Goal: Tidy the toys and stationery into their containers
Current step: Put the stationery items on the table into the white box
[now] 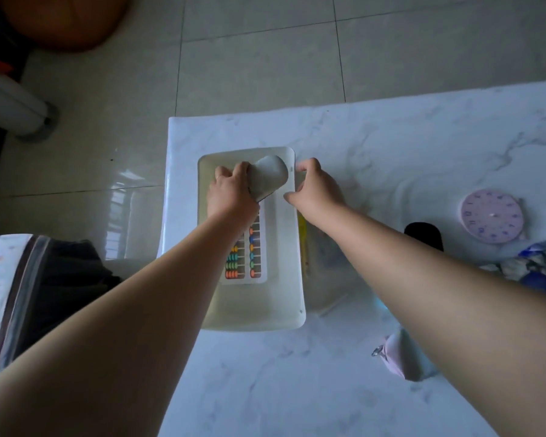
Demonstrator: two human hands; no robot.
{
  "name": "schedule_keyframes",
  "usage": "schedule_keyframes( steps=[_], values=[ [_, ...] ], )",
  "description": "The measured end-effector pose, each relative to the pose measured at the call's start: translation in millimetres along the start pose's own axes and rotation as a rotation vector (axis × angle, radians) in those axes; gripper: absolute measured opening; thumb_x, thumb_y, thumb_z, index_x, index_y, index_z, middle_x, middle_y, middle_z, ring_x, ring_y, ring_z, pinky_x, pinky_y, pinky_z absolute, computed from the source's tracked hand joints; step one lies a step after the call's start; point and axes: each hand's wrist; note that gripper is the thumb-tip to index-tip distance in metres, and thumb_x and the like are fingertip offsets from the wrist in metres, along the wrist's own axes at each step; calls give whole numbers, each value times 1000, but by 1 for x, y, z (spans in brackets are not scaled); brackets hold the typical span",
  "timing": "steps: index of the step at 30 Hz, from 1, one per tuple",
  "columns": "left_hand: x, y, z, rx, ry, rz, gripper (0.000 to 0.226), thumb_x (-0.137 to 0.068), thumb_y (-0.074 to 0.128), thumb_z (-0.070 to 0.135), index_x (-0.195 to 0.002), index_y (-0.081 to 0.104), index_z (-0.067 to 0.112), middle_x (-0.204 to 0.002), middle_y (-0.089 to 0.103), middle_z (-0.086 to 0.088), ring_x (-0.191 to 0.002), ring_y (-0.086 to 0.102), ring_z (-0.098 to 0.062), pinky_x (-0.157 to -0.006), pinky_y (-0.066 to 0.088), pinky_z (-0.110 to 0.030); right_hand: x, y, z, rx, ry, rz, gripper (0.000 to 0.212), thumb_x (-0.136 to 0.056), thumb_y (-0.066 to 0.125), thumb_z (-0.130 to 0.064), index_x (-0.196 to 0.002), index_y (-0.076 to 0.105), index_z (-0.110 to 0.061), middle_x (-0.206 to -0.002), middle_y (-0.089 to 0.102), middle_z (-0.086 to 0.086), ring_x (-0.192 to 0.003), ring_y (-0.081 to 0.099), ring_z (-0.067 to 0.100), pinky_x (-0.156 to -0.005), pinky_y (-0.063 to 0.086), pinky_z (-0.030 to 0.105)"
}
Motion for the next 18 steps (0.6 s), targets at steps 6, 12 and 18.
schedule_keyframes(
  steps=[6, 12, 18],
  values=[
    [-28, 13, -18, -282, 179, 20, 75, -75, 69, 7, -140, 40, 32, -128, 41, -12, -121, 37, -34, -101, 38, -42, -7, 26, 9, 133, 9, -4, 43, -83, 52, -10, -125, 47, -16, -115, 62, 12, -107, 59, 34, -81, 46, 33],
    [-49, 29, -22, -335, 248, 117, 80, -73, 65, -2, -142, 36, 24, -134, 43, -14, -121, 40, -37, -105, 35, -43, -9, 41, 25, 166, 32, 2, 63, -91, 42, -14, -150, 24, -30, -131, 55, 13, -114, 56, 35, -89, 47, 37],
    [-44, 39, -27, -311, 244, 166, 71, -81, 54, -3, -143, 38, 27, -138, 34, -15, -125, 32, -38, -94, 43, -46, -12, 44, 27, 193, 72, -10, 63, -96, 36, -13, -152, 15, -33, -140, 49, 11, -120, 53, 32, -88, 42, 35]
  ],
)
Point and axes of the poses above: each hand's wrist, its own x-axis away from the middle knuckle, its own y-axis out of the palm, z = x × y
